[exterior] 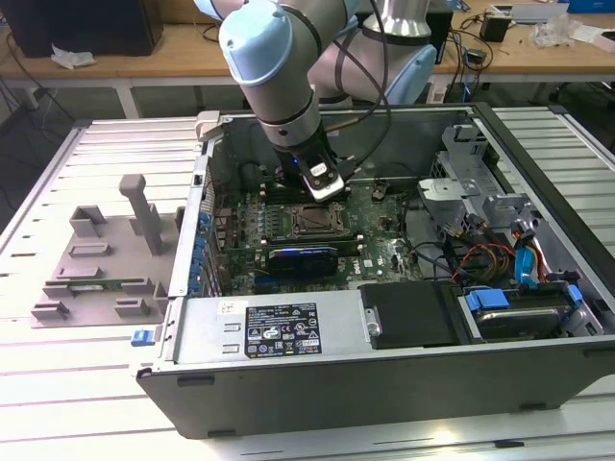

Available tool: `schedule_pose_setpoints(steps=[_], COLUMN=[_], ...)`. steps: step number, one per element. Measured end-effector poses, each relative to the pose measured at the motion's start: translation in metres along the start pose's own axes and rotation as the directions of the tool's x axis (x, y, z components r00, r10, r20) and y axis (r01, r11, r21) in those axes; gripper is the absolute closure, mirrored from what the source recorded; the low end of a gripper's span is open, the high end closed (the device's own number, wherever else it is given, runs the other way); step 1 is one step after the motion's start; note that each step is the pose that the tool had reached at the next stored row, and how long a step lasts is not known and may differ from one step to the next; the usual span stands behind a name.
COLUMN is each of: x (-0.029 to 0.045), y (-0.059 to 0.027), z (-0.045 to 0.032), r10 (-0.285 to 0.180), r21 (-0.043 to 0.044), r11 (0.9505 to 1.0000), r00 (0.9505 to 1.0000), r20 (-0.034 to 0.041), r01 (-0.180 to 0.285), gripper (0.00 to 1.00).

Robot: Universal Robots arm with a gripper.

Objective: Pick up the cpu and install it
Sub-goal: 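Install the first cpu locking lever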

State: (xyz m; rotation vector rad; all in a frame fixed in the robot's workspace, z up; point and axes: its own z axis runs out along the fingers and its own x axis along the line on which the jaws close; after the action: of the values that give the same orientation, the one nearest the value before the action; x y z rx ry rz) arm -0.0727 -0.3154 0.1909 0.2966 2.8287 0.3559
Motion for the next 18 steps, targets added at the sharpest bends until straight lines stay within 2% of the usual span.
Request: schedule_pose_setpoints(steps=[12, 17, 18], x=[-0.002, -0.0051, -0.007], y=[-0.0005, 0.0029, 0.0051], z=[-0.0013, -0.0131, -0.0205], r10=[0.0, 0.0, 0.0], r21=[0.0, -0.0001, -0.0001], r11=[1.0, 1.0, 1.0], r00=[1.0, 1.0, 1.0], r20=[0.0, 0.0, 0.0], r01=[0.0, 0.0, 0.0], gripper=[0.89, 0.89, 0.89])
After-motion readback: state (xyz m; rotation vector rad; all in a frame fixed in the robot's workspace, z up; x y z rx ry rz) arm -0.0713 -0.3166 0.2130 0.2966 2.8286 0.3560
